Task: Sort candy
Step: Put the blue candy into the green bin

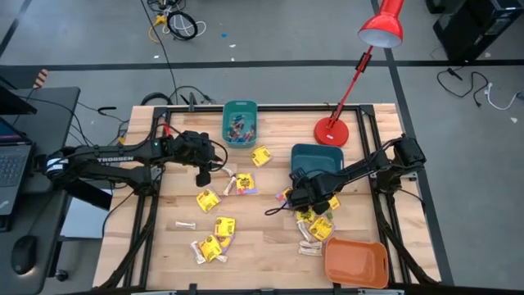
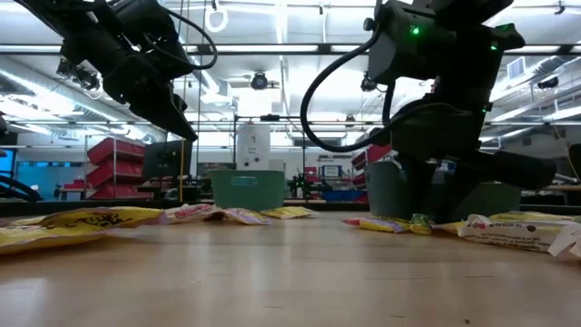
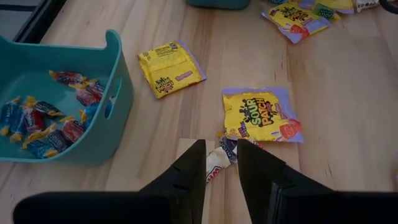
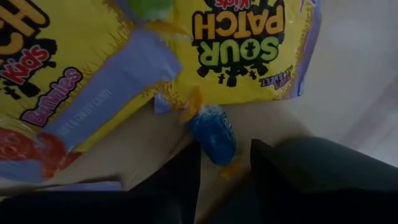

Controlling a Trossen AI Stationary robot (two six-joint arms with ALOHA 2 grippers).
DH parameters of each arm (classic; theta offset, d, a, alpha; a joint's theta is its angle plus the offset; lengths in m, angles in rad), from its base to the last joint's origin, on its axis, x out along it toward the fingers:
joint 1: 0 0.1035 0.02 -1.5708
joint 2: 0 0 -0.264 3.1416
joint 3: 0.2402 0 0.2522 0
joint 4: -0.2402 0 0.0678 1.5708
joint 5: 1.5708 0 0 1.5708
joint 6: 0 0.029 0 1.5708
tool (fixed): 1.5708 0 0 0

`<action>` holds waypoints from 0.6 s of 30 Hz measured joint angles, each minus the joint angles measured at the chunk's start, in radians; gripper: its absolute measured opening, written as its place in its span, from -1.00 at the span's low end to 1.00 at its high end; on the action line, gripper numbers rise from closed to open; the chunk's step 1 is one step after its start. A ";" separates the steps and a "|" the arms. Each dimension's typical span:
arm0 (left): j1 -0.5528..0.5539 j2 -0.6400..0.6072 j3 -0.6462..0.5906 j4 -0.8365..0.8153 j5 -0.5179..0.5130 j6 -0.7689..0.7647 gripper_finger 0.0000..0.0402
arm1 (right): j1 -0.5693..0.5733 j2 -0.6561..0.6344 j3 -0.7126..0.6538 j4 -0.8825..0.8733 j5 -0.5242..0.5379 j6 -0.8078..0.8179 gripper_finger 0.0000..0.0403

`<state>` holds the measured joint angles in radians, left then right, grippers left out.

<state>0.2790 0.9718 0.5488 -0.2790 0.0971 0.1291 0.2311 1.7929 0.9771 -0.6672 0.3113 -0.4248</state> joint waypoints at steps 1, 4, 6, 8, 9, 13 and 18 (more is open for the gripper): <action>0.000 0.000 0.000 0.000 0.000 0.000 -0.53 | 0.000 0.000 0.000 0.000 -0.002 0.000 -0.38; 0.000 0.000 0.000 0.000 0.000 0.000 -0.53 | 0.000 0.001 0.000 0.000 -0.022 0.001 -0.47; 0.000 0.000 0.000 0.001 0.000 0.000 -0.53 | 0.000 0.001 0.000 -0.001 -0.029 0.002 -0.56; 0.000 0.000 0.000 0.001 0.000 0.000 -0.53 | 0.000 0.002 0.000 -0.001 -0.038 0.002 -0.66; 0.000 0.000 0.000 0.002 0.000 0.000 -0.53 | 0.000 0.002 0.000 -0.001 -0.040 0.003 -0.72; 0.000 0.000 0.000 0.006 0.000 -0.001 -0.53 | 0.001 0.002 0.000 0.007 -0.043 0.005 -0.87; 0.000 0.000 0.000 0.006 0.000 -0.002 -0.53 | 0.002 0.008 0.032 -0.021 -0.031 0.022 -0.88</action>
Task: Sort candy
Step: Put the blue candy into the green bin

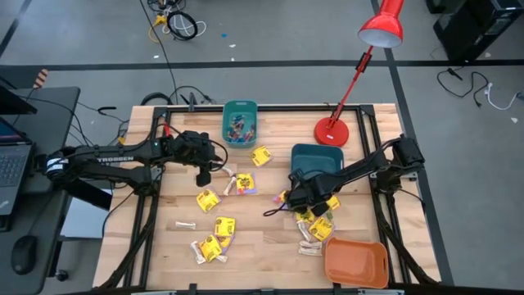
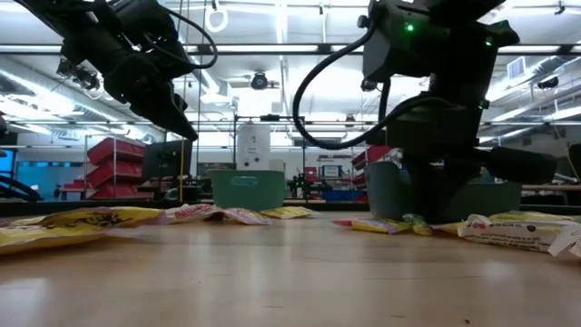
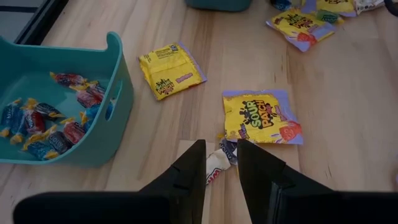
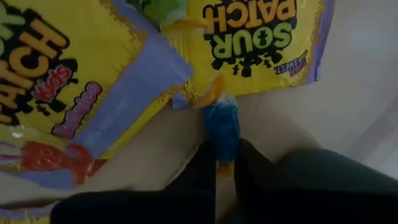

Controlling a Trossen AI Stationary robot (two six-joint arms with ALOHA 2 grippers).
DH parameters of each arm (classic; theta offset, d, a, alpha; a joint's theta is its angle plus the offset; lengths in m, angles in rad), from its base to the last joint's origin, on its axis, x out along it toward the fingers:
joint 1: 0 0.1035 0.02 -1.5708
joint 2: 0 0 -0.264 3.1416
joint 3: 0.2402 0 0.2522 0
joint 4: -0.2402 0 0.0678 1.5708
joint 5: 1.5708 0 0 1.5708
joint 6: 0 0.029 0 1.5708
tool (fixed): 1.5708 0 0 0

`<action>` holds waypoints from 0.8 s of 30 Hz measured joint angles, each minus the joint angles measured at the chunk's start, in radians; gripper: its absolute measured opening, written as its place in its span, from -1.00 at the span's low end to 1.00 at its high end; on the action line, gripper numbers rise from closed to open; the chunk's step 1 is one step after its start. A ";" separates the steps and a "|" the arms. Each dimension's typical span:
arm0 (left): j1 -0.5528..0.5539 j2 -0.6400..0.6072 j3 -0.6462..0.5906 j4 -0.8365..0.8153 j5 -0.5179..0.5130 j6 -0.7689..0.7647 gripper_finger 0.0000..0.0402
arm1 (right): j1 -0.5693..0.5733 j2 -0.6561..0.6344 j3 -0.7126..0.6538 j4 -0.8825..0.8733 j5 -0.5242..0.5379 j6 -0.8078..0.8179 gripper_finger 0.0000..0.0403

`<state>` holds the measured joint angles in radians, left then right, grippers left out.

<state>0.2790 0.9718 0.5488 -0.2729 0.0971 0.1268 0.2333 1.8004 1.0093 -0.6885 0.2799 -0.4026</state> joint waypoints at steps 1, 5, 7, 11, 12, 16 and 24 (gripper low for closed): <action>0.000 0.000 0.000 0.000 0.000 0.000 -0.53 | 0.000 0.003 0.014 -0.012 0.005 0.002 -0.87; 0.000 0.000 0.000 0.000 0.000 0.000 -0.53 | 0.001 -0.004 0.091 -0.059 0.019 0.003 -0.90; 0.000 0.000 0.000 -0.001 0.000 -0.001 -0.53 | 0.001 -0.003 0.130 -0.084 0.028 0.003 -0.93; 0.000 0.000 0.000 0.001 0.001 -0.008 -0.53 | -0.008 -0.003 0.213 -0.152 0.046 0.032 -0.95; 0.000 0.000 0.000 0.009 0.003 -0.008 -0.53 | -0.015 -0.003 0.237 -0.160 0.049 0.042 -0.95; 0.000 0.000 0.000 0.073 0.016 -0.013 -0.53 | -0.065 -0.003 0.334 -0.158 0.058 0.065 -0.96; 0.000 0.000 0.000 0.062 0.016 -0.003 -0.53 | -0.251 -0.005 0.467 -0.035 0.031 0.138 -0.96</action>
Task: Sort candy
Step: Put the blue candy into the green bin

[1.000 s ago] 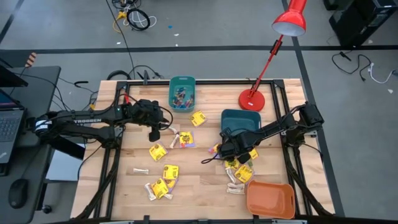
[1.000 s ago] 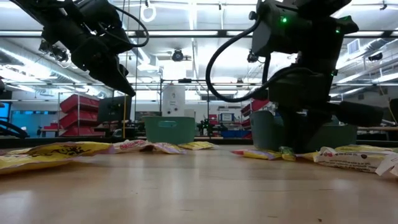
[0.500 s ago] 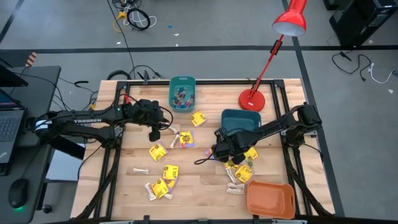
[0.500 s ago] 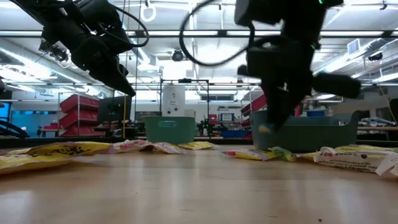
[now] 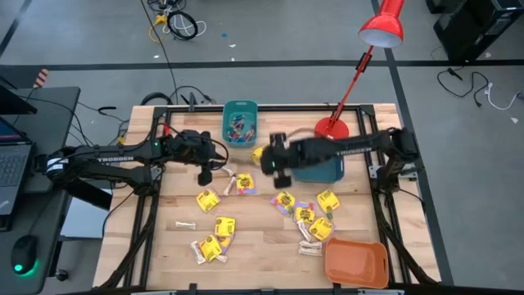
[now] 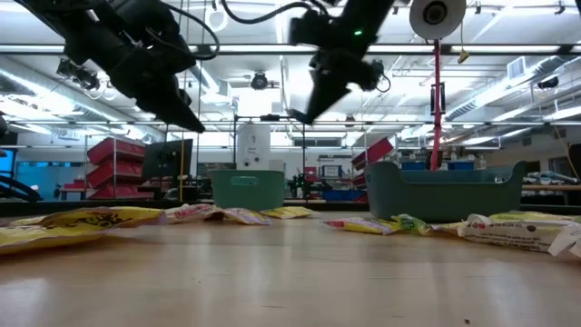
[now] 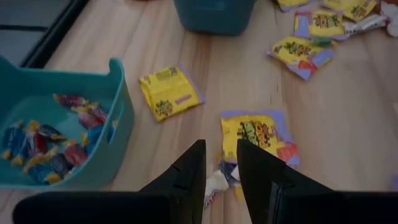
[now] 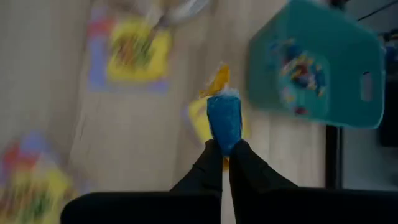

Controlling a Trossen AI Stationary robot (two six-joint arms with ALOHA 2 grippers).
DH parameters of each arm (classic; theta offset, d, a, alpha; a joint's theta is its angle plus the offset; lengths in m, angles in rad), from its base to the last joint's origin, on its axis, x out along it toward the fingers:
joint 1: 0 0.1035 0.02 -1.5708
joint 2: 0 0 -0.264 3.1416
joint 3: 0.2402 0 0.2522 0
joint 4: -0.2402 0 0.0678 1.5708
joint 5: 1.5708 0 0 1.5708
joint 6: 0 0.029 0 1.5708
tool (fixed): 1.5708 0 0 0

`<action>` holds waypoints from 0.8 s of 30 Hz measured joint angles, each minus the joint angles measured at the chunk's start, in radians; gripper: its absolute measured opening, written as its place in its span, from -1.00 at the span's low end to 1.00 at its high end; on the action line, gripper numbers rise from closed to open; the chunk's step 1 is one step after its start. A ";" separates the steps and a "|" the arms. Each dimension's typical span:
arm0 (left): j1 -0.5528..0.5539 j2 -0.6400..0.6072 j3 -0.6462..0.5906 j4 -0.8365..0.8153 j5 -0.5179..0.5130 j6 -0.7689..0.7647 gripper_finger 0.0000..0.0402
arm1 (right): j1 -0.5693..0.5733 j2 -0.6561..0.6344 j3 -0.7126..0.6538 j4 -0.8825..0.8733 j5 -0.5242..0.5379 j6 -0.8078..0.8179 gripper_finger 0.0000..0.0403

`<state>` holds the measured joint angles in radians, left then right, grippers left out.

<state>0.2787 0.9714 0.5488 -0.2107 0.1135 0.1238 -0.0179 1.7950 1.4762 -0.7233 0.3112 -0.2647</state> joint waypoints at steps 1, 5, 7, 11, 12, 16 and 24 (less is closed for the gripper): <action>0.000 -0.001 0.000 -0.009 0.000 0.000 -0.53 | -0.027 0.000 0.002 0.041 -0.028 0.015 -0.96; 0.000 -0.016 0.000 -0.033 0.000 0.002 -0.53 | -0.141 0.001 0.003 0.215 -0.191 0.097 -0.97; 0.000 -0.027 0.000 -0.040 -0.001 0.009 -0.53 | -0.197 0.002 0.003 0.317 -0.255 0.167 -0.98; 0.000 -0.059 0.000 -0.049 -0.047 0.031 -0.53 | -0.284 0.002 0.003 0.491 -0.309 0.266 -0.99; 0.000 -0.068 0.000 -0.050 -0.072 0.031 -0.53 | -0.302 0.002 0.003 0.527 -0.309 0.289 -1.00; 0.001 -0.102 0.000 -0.057 -0.167 0.033 -0.53 | -0.362 0.020 0.006 0.605 -0.313 0.309 -1.00; 0.001 -0.131 0.000 -0.030 -0.220 0.029 -0.53 | -0.422 0.146 0.003 0.626 -0.313 0.344 -1.00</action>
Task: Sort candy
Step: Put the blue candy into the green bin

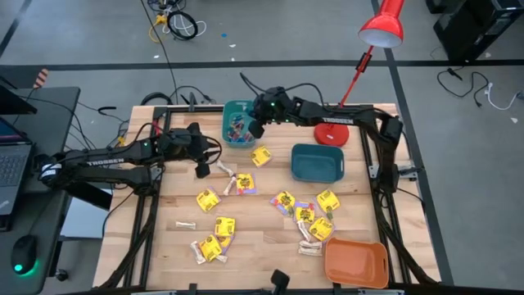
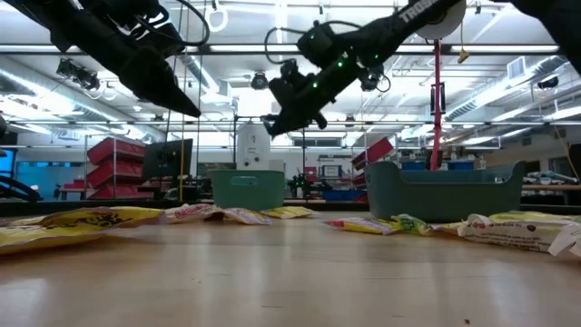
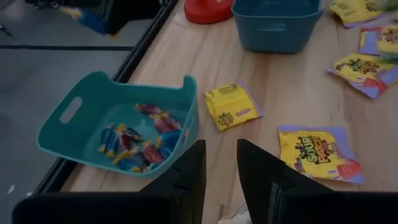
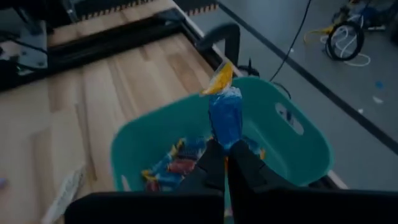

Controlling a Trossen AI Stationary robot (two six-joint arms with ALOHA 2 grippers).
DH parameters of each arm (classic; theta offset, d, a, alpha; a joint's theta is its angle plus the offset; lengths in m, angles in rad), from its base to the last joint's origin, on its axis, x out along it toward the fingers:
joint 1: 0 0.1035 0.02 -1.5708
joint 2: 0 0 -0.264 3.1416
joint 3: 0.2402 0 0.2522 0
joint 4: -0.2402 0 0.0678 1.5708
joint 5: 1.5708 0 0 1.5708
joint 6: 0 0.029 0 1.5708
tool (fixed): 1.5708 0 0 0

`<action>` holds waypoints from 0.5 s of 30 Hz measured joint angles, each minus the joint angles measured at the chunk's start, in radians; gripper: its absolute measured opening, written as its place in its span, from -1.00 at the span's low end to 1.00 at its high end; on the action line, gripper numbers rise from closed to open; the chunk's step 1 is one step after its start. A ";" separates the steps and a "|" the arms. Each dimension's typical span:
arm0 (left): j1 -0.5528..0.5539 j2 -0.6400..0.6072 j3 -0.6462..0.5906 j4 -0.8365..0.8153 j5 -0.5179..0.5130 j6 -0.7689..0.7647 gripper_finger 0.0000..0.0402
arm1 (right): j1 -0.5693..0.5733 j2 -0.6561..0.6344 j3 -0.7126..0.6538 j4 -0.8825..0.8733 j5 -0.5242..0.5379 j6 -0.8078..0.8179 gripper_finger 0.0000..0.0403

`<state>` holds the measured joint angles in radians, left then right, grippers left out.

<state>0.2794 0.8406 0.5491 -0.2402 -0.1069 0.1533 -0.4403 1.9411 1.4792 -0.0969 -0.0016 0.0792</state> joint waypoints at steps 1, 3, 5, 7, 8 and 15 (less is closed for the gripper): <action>0.000 0.000 0.000 0.000 0.000 0.000 -0.53 | -0.002 0.008 0.000 0.000 0.001 0.000 -1.00; 0.000 0.004 0.000 0.017 0.000 0.000 -0.53 | -0.010 0.028 0.000 -0.008 0.001 0.000 -1.00; 0.000 0.004 0.000 0.013 0.000 0.000 -0.53 | -0.017 0.044 0.000 -0.012 0.004 0.000 -1.00; 0.000 0.005 0.000 0.020 0.000 -0.001 -0.53 | -0.022 0.055 0.000 -0.001 0.006 0.000 -1.00; 0.000 0.005 0.000 0.026 0.000 -0.001 -0.53 | -0.022 0.055 0.000 -0.003 0.008 0.002 -1.00; 0.000 0.005 0.000 0.066 0.001 -0.001 -0.53 | -0.020 0.084 0.000 0.025 0.013 0.000 -1.00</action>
<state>0.2794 0.8452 0.5491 -0.1745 -0.1062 0.1520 -0.4606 2.0253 1.4795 -0.0717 0.0113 0.0792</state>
